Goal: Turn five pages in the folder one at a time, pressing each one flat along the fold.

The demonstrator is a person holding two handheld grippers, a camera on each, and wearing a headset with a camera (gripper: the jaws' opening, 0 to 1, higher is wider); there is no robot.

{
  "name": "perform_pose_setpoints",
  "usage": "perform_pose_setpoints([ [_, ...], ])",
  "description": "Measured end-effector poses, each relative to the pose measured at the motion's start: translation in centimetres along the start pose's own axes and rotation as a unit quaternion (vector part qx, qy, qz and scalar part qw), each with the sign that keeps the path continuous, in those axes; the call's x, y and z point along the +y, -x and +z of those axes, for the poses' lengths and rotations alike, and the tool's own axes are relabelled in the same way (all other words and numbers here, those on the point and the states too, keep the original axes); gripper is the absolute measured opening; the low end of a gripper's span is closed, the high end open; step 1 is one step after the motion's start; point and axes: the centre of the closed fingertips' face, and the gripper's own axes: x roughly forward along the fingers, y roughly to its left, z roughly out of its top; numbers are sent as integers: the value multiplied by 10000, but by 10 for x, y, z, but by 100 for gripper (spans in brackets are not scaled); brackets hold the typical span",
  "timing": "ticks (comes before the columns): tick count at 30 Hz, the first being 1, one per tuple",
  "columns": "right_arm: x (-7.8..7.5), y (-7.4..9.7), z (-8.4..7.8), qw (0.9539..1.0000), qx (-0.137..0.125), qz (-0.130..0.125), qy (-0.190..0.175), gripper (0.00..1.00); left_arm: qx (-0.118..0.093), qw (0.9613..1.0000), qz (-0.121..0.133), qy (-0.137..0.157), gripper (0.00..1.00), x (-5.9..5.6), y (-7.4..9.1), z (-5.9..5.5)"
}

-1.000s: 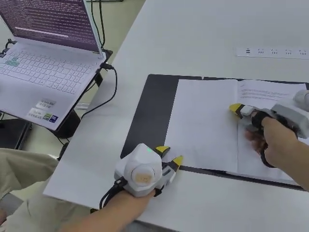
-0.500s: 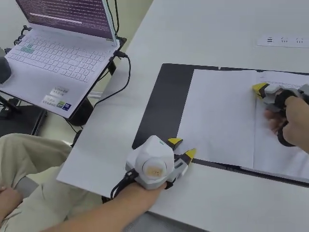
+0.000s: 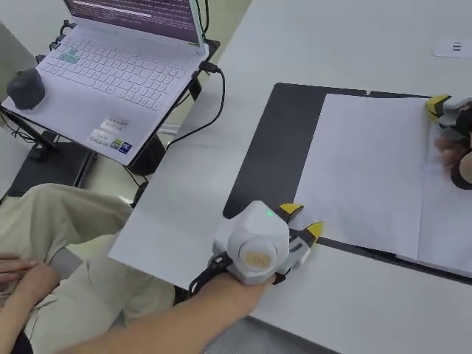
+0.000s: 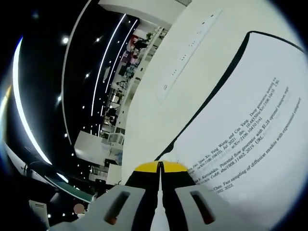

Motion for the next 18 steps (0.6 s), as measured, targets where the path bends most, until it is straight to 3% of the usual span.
perform_pose_setpoints([
  [8, 1, -5, 4, 9999, -71, 26, -147, 0, -19, 10000, 9, 23, 22, 2, 0, 0],
  [18, 0, 17, -20, 9992, 375, 136, -102, 0, 5, 10000, 16, 59, 22, 2, 1, 0],
])
